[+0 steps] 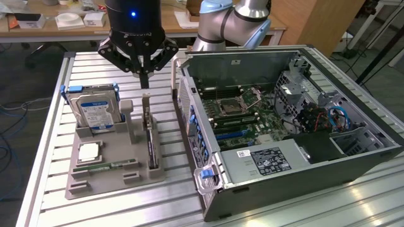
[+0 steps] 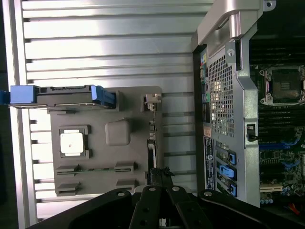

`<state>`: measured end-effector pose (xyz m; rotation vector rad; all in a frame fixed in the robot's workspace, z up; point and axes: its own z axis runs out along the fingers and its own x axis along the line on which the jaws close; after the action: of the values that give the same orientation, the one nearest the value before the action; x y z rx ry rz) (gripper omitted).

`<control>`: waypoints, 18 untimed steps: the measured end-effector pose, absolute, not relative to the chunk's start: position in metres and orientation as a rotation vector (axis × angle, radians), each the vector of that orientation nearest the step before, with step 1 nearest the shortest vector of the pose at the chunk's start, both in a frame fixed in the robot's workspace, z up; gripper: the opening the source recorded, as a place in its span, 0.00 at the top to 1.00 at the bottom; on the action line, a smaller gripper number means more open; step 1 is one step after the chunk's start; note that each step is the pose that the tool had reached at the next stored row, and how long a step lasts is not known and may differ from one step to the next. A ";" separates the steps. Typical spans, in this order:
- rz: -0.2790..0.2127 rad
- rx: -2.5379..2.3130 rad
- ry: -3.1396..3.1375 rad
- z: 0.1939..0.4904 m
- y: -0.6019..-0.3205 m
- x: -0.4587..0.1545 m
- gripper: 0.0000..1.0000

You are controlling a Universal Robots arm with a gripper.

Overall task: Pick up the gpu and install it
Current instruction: 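Pick up the gpu and move the gpu toward the slot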

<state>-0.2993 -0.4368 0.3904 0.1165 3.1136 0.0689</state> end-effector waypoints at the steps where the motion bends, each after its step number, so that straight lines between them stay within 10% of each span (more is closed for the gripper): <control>1: 0.069 0.117 3.114 0.390 -0.437 -0.299 0.89; 12: 0.069 0.117 3.114 0.390 -0.437 -0.299 0.89; 18: 0.069 0.117 3.114 0.390 -0.437 -0.299 0.65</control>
<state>-0.2993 -0.4368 0.3904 0.1165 3.1137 0.0689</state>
